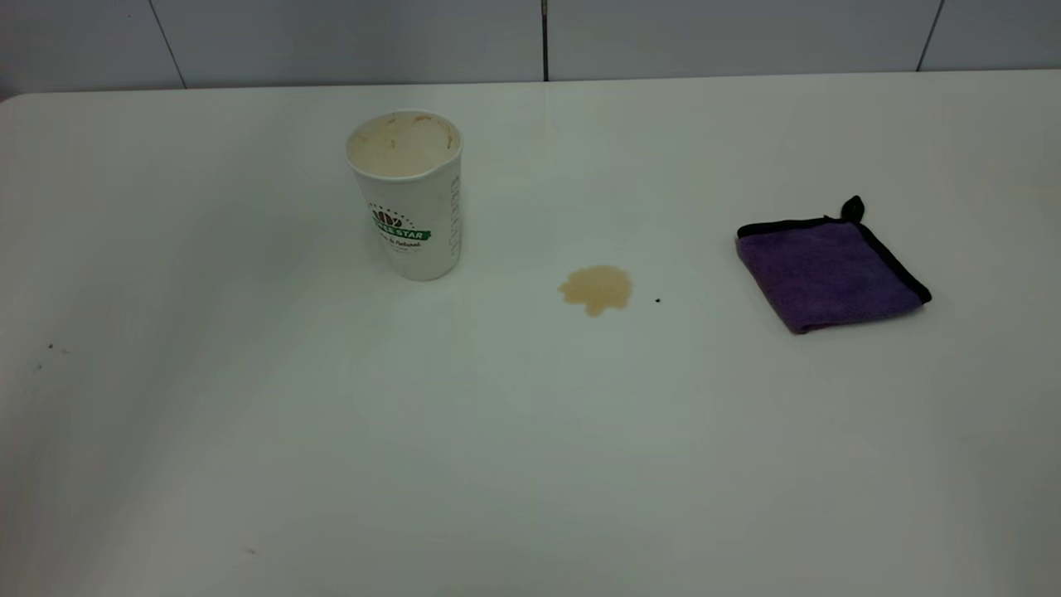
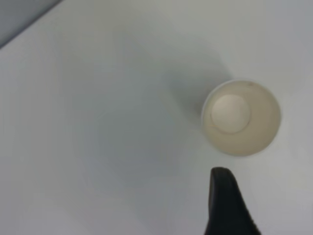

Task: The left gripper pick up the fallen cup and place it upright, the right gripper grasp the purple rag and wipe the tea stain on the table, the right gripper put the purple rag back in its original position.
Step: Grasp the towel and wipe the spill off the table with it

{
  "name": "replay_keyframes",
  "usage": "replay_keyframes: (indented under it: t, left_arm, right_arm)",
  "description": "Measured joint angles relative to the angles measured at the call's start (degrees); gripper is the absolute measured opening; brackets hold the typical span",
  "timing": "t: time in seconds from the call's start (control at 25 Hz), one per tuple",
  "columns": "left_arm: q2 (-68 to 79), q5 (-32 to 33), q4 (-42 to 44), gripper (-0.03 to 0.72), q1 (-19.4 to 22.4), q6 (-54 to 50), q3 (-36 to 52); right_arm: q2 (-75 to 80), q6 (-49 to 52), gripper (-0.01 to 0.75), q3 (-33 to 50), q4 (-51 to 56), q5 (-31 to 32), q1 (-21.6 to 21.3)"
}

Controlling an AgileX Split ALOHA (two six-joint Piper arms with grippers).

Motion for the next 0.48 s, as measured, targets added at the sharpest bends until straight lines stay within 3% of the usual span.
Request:
replay_keyframes:
  t: [0.28,0.48]
  left_arm:
    - [-14.62,0.00,-1.02,0.461,-0.66,-1.37,6.19]
    - [-27.66,0.00,-1.12,0.461,-0.66,-2.20,21.36]
  right_arm:
    - [0.00,0.00,0.521,0.00,0.00,0.00,0.00]
    - [0.00,0.00,0.521,0.00,0.00,0.00,0.00]
